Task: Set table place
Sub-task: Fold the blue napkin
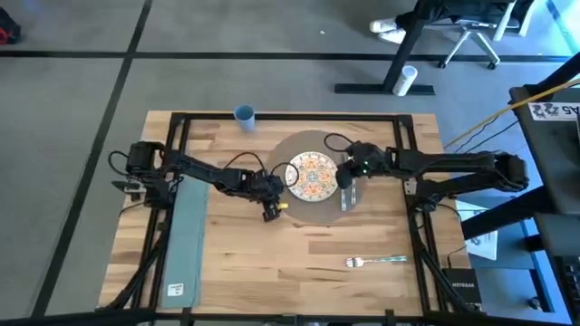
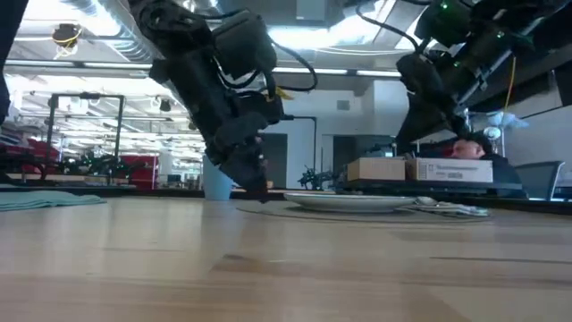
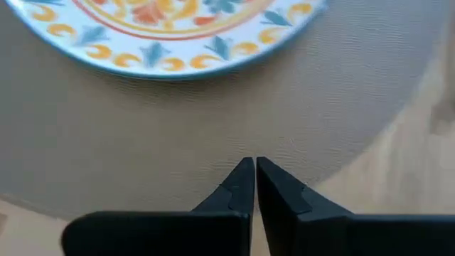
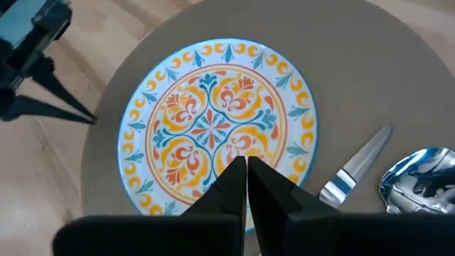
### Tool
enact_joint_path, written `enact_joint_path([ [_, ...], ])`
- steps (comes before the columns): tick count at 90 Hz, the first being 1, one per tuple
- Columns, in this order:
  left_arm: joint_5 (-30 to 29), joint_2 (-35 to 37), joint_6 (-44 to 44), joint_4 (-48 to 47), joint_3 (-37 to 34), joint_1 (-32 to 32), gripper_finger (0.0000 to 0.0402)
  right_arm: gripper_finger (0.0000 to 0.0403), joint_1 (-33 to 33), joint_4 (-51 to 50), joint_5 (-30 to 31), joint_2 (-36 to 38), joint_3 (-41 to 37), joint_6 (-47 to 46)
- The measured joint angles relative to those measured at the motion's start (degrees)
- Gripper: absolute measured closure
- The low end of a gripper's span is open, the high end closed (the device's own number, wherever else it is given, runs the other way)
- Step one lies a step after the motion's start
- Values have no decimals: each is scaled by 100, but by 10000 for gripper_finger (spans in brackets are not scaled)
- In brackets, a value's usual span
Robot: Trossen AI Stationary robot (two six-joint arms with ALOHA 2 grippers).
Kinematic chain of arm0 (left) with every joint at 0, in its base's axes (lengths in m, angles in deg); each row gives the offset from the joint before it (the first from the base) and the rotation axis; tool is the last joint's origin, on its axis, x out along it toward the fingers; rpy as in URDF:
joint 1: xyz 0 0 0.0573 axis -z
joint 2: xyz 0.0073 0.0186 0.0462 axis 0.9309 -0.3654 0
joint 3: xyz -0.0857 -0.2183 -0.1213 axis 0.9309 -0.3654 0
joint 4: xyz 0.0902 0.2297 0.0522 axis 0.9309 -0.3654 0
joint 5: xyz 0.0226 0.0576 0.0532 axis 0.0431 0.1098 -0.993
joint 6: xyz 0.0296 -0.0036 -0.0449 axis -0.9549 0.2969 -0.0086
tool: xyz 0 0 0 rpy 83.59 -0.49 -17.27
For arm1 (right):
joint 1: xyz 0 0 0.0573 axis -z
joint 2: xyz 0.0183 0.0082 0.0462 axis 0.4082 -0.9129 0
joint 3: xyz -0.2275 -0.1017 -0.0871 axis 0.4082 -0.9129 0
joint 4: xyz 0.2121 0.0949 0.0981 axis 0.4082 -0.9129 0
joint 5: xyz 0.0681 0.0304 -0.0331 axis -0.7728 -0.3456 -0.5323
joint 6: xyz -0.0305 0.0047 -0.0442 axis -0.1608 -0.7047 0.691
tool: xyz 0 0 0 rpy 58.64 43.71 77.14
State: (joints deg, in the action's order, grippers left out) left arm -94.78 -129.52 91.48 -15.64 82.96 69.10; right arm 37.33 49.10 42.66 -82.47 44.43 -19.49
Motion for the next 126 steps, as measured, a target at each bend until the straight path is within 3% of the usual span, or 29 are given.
enact_joint_path([
  [46,-292,105,334,-125,36,580,402,403,-9,-25,-98,0,0,148],
  [69,-1381,703,734,-2445,652,614,402,403,-9,-16,-105,0,2,291],
  [98,-1448,992,2616,-6293,531,412,402,403,-9,10,-162,0,4,457],
  [107,-1337,992,2988,-6684,261,331,402,403,-9,20,-162,0,4,458],
  [126,-784,992,3262,-6348,-545,79,402,403,-9,24,-162,0,4,460],
])
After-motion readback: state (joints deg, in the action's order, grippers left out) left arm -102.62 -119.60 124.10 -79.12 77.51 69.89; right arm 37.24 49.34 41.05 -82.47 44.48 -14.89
